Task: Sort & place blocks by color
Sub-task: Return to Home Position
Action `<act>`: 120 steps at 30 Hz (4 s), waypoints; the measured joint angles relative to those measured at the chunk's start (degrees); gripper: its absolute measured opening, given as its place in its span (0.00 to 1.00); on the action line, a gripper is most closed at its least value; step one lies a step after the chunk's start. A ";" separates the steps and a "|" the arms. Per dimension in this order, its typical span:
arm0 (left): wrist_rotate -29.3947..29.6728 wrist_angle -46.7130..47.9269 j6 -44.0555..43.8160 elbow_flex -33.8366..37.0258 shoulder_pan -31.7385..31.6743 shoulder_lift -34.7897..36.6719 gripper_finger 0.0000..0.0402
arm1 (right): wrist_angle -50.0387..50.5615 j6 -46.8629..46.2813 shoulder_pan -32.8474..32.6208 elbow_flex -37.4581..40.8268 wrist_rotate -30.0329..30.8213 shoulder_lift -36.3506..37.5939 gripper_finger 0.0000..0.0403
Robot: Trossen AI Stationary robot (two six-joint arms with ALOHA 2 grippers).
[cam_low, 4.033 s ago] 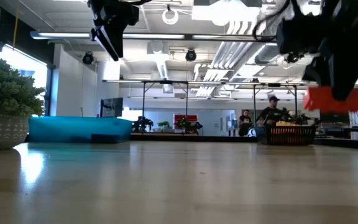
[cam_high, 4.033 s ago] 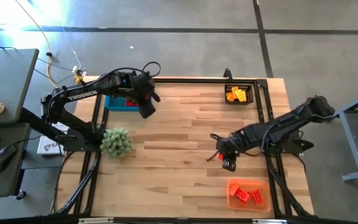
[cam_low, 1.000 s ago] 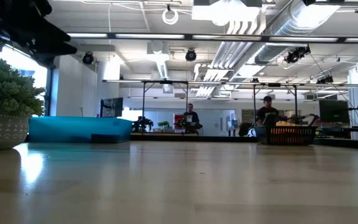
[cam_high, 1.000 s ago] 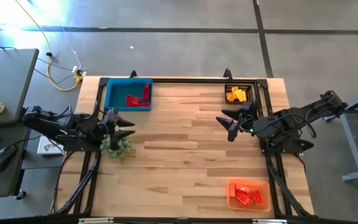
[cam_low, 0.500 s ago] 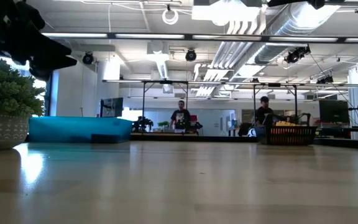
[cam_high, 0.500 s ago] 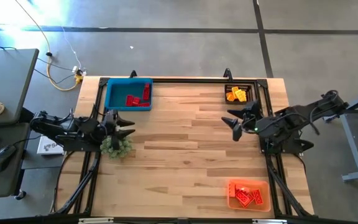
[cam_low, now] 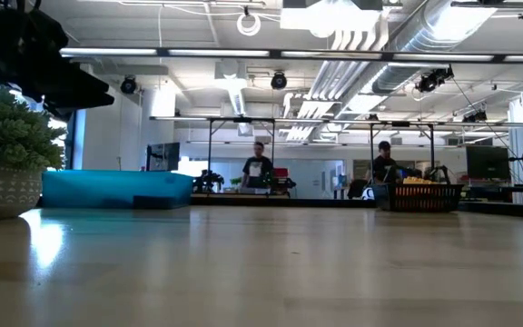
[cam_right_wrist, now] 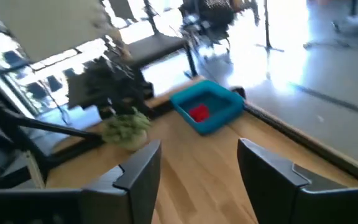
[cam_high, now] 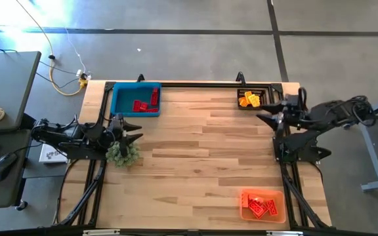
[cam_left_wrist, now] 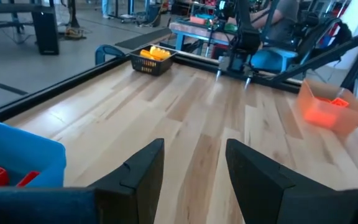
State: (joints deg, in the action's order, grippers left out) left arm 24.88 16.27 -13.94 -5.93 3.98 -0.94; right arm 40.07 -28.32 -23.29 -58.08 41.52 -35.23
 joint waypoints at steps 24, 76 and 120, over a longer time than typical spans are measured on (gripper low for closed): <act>-0.21 0.01 2.14 0.00 -0.05 -0.01 0.40 | -49.36 10.65 0.04 54.30 -21.81 35.09 0.36; -0.22 -0.04 2.14 -0.04 -0.05 -0.05 0.40 | -43.19 14.86 0.15 57.45 -23.28 34.08 0.36; -0.32 -0.05 2.14 -0.04 -0.06 -0.05 0.40 | -43.16 14.86 0.16 57.43 -23.28 34.06 0.36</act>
State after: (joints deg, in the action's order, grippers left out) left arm 24.56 16.22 -11.79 -5.98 3.91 -0.99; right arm -3.09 -13.45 -23.13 -0.64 18.24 -1.17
